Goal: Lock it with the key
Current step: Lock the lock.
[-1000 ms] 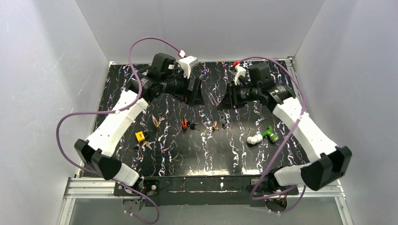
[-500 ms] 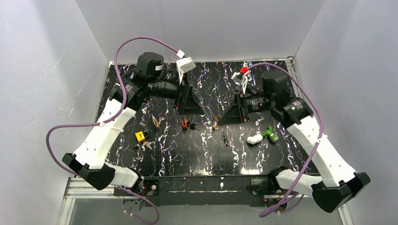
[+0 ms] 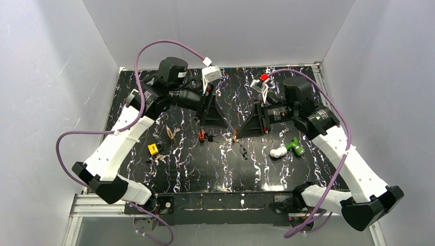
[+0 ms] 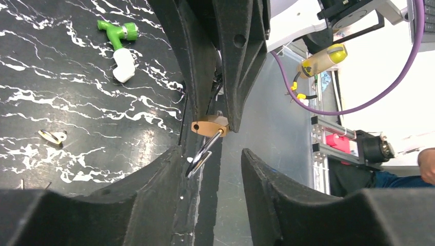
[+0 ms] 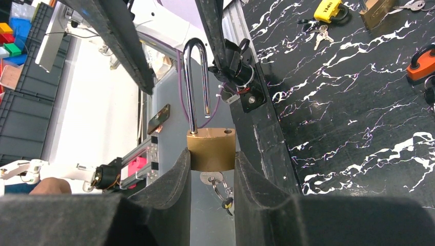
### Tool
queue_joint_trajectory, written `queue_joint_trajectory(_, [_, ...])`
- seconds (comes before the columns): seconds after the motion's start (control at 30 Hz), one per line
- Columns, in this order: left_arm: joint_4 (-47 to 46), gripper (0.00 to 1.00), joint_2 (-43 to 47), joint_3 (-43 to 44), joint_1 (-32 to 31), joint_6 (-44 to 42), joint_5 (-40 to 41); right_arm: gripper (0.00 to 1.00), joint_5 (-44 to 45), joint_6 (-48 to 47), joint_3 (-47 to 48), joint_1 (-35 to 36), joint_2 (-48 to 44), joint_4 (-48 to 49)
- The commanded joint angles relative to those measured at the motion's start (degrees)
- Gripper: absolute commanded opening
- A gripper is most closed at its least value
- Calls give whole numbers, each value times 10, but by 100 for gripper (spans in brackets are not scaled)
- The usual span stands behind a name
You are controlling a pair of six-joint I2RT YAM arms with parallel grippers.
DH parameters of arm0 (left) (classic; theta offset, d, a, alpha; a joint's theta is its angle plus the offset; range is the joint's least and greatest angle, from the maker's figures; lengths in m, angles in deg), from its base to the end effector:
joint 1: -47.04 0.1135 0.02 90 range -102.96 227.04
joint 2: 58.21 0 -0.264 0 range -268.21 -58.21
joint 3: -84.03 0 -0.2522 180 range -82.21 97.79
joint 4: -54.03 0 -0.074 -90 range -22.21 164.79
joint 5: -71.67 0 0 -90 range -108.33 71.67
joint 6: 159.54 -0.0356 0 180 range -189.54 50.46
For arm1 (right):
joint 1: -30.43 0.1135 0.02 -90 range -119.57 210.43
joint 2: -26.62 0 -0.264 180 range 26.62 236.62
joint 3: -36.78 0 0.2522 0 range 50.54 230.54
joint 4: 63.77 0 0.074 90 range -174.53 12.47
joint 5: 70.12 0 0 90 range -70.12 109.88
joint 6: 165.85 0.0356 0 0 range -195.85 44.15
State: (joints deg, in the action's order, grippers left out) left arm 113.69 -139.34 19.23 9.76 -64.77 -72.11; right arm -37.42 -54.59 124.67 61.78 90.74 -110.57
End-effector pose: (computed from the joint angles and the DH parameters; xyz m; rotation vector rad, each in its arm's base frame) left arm 0.2006 -0.1888 0.4746 1.1713 1.7385 -1.3965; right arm 0.1735 0.1408 0.4162 -0.8895 1.9150 1.5547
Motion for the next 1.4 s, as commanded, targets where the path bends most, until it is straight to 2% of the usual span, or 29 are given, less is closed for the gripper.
queue_joint_trajectory(0.0, [20, 40, -4, 24, -11, -7, 0, 1, -8, 2, 12, 4, -5, 26])
queue_joint_trajectory(0.1, [26, 26, -6, 24, -17, -11, 8, 1, -5, 2, 14, 4, -6, 25])
queue_joint_trajectory(0.2, [31, 1, -9, 26, -23, -10, 20, 1, -1, 1, 13, 4, -6, 25])
queue_joint_trajectory(0.27, [31, 0, -7, 28, -25, -5, 28, 1, 4, -1, 13, 4, -6, 24])
queue_joint_trajectory(0.3, [31, 0, -7, 31, -27, -1, 33, 11, 15, -1, 14, 4, -7, 25])
queue_joint_trajectory(0.37, [20, 0, -5, 37, -32, 18, 47, 43, 47, -2, 14, 4, -13, 28])
queue_joint_trajectory(0.4, [11, 0, -3, 41, -34, 31, 52, 52, 66, -2, 13, 4, -19, 34])
queue_joint_trajectory(0.47, [-15, 0, 6, 40, -37, 63, 72, 64, 99, 4, 1, 4, -41, 68])
queue_joint_trajectory(0.53, [-47, 0, 19, 39, -37, 101, 85, 67, 137, 16, -17, 4, -69, 125])
queue_joint_trajectory(0.7, [-137, 0, 40, 38, -37, 215, 126, 70, 208, 42, -68, 4, -132, 262])
queue_joint_trajectory(0.8, [-180, 0, 50, 35, -37, 277, 151, 70, 195, 45, -45, 4, -127, 287])
queue_joint_trajectory(0.93, [-211, 0, 53, 52, -37, 315, 169, 68, 184, 53, -16, 4, -109, 317])
queue_joint_trajectory(1.03, [-216, 0, 50, 73, -37, 326, 178, 62, 179, 56, 10, 4, -95, 325])
queue_joint_trajectory(1.23, [-221, 0, 54, 84, -37, 333, 189, 44, 165, 69, 47, 4, -74, 347])
queue_joint_trajectory(1.37, [-218, 0, 56, 83, -38, 332, 191, 43, 155, 88, 46, 4, -74, 366])
